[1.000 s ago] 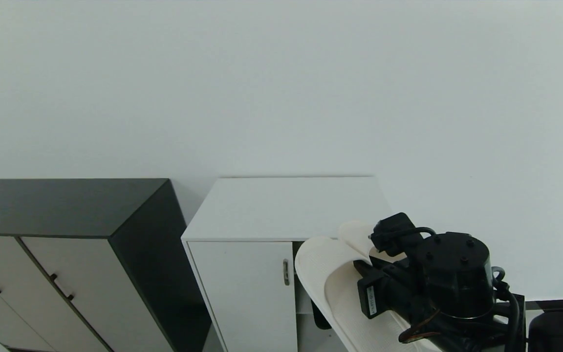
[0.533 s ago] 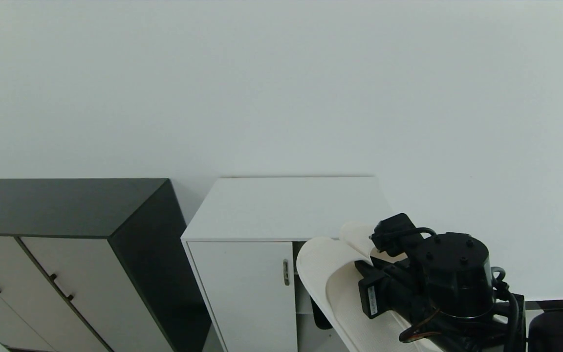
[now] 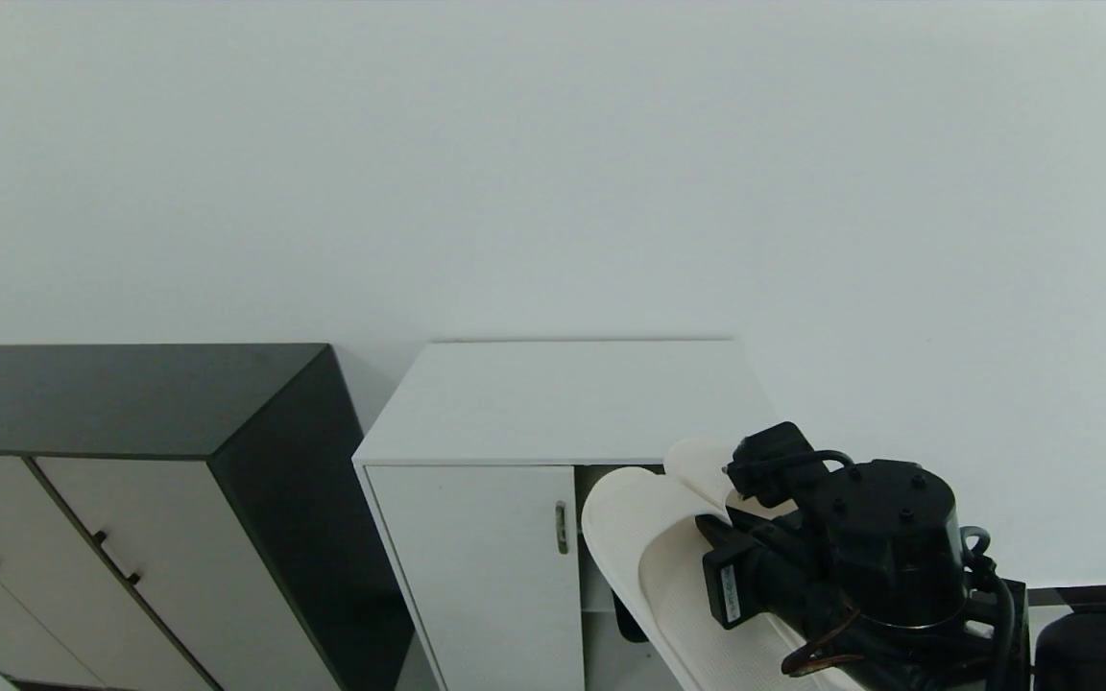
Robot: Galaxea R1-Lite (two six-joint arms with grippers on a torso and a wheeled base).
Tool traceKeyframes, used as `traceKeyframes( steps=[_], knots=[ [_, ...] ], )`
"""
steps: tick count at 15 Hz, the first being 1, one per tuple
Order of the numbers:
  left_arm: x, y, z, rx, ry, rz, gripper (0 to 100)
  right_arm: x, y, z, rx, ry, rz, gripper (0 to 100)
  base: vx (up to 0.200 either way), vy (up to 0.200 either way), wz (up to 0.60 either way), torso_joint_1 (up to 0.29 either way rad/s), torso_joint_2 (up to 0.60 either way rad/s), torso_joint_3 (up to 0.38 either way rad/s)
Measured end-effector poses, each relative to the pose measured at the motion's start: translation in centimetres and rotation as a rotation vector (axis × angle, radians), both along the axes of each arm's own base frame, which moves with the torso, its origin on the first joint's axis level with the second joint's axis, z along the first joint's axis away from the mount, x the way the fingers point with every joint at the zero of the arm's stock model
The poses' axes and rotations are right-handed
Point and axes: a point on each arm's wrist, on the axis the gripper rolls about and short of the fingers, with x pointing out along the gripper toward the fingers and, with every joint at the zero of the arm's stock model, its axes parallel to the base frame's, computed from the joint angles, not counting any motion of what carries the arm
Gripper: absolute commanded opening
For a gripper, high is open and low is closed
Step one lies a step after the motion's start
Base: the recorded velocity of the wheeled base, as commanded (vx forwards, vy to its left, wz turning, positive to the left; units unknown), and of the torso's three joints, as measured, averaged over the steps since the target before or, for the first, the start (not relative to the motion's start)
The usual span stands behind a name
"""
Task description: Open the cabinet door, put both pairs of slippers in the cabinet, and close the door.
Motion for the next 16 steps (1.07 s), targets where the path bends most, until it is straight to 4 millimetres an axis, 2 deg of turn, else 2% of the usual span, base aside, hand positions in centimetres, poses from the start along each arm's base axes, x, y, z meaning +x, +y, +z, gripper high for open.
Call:
traceKeyframes(
  steps=[11,16],
  knots=[
    [0.0,0.0,0.0,0.0,0.0,0.0,0,-0.03,-0.04,-0.07,-0.002,0.002,0.0,0,0.0,0.0,0.0,-0.158,0.36,0.199],
    [0.0,0.0,0.0,0.0,0.0,0.0,0,-0.03,0.0,-0.05,-0.001,0.001,0.001,0,0.0,0.0,0.0,-0.222,0.52,0.295]
  ],
)
